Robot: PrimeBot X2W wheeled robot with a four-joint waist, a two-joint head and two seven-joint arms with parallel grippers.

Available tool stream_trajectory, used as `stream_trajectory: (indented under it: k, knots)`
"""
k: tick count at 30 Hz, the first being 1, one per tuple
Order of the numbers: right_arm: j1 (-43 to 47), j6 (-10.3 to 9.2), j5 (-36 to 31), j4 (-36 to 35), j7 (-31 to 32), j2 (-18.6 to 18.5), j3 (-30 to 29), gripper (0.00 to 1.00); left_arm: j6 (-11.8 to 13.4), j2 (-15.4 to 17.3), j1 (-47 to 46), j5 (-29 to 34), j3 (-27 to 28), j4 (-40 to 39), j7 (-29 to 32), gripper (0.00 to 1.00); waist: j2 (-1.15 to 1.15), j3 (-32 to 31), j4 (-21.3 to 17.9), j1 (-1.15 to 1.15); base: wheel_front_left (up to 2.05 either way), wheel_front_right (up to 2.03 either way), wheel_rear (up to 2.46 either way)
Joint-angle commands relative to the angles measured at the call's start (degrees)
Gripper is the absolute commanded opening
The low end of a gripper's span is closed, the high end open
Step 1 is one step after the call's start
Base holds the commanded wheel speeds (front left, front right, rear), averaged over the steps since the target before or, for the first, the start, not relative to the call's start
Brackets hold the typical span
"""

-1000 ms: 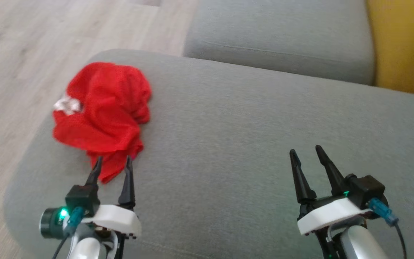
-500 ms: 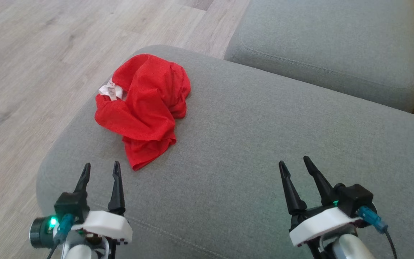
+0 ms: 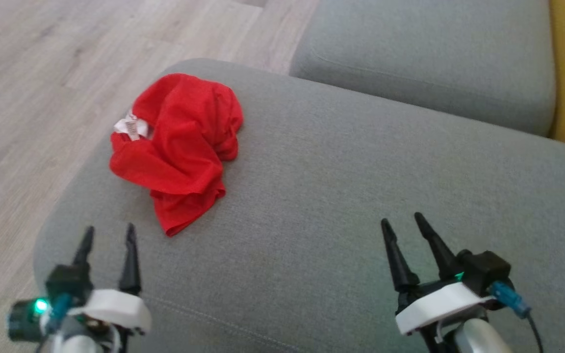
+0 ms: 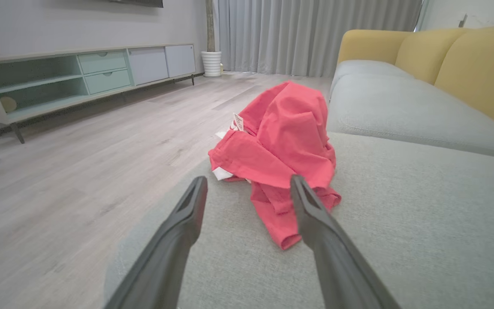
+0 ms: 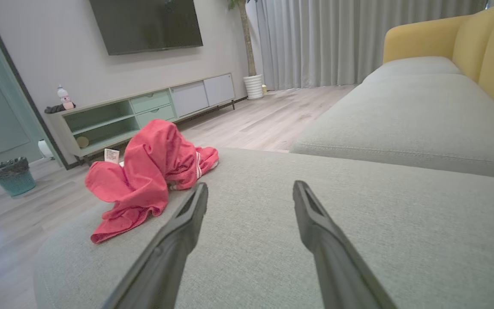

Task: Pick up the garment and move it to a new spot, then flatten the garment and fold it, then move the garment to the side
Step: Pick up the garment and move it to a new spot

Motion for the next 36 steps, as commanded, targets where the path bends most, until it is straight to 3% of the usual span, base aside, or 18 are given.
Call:
stream_trajectory:
  k: [1,9,20,36]
  knots:
    - [-2.45,0.23,-0.14,-1.94,-0.28,-0.38,0.41,1.0,-0.17,1.32,-4.94,0.17,2.4,-1.62,-0.71,1.0,0.0,0.95,-0.91,0.0,0.0,0.0,0.0]
    - [-4.53,0.23,-3.05,-5.58,1.86,-0.38,-3.59,1.0,-3.75,6.17,-16.46,-1.28,3.48,2.58,3.42,1.0,0.0,7.26,-5.02,0.0,0.0,0.0,0.0]
    - [-8.04,0.23,-5.67,-13.49,5.28,-0.38,-5.64,1.0,-9.48,12.82,-34.75,-6.47,5.34,18.08,15.53,1.0,0.0,16.64,-10.58,0.0,0.0,0.0,0.0]
    - [-9.48,0.23,-7.93,-17.53,5.79,-0.38,-4.49,1.0,-11.83,18.22,-48.46,-9.64,1.01,36.91,20.22,1.0,0.0,22.71,-15.52,0.0,0.0,0.0,0.0]
